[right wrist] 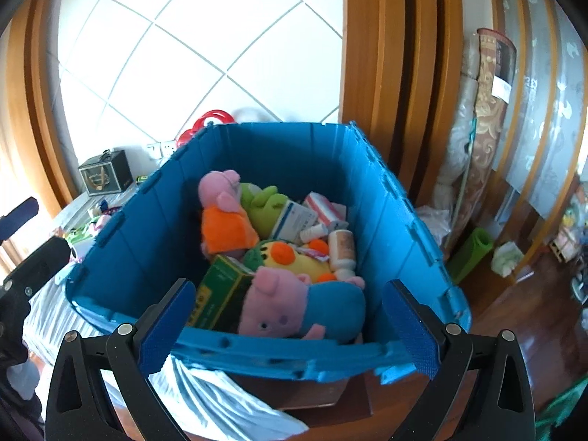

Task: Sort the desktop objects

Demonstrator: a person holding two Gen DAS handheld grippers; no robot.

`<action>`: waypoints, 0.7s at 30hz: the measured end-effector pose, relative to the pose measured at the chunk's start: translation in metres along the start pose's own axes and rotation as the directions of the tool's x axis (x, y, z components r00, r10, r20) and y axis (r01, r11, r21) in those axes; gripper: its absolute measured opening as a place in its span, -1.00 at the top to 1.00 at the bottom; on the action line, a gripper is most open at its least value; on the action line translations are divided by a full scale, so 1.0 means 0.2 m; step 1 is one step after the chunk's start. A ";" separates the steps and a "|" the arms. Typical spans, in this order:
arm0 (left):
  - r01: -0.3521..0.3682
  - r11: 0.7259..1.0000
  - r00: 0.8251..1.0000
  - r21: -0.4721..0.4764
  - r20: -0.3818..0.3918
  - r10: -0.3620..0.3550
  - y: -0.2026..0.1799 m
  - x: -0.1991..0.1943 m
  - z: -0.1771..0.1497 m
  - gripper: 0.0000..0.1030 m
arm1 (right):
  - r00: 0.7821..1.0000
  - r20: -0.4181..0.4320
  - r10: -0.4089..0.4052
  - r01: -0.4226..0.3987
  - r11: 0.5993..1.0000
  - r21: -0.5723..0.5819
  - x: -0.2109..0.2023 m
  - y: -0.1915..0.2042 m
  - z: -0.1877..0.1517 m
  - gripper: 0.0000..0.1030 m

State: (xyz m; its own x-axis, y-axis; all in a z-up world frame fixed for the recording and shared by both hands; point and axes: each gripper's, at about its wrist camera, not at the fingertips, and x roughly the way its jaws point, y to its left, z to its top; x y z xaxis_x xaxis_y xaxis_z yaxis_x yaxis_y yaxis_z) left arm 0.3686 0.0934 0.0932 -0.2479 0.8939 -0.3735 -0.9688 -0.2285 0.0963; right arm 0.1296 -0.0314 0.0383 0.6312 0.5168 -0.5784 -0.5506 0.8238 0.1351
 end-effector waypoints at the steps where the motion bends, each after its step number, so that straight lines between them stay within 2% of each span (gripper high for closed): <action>1: 0.003 1.000 1.000 -0.004 -0.014 -0.003 0.03 -0.01 0.00 -0.99 | 1.000 0.004 -0.005 0.005 1.000 0.001 -0.01 0.03 0.00 -0.99; 6: 0.069 0.995 0.994 -0.065 -0.080 -0.074 0.13 0.01 -0.02 -0.99 | 0.999 0.023 -0.047 0.046 0.998 0.029 -0.06 0.12 -0.02 -0.99; 11: 0.056 0.998 0.994 -0.030 -0.095 -0.059 0.16 -0.02 -0.05 -0.99 | 0.998 0.012 -0.067 0.066 0.996 0.051 -0.09 0.17 -0.05 -0.99; 21: 0.065 0.997 0.993 -0.035 -0.099 -0.069 0.19 -0.08 -0.08 -0.99 | 0.997 0.003 -0.076 0.075 0.995 0.072 -0.13 0.19 -0.10 -0.99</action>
State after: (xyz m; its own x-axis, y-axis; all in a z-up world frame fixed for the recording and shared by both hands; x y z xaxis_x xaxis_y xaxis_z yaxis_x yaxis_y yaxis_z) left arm 0.3353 0.0648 0.0874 -0.1798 0.8647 -0.4690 -0.9823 -0.1829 0.0394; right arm 0.0815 -0.0169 0.0425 0.6726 0.4535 -0.5848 -0.4608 0.8750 0.1486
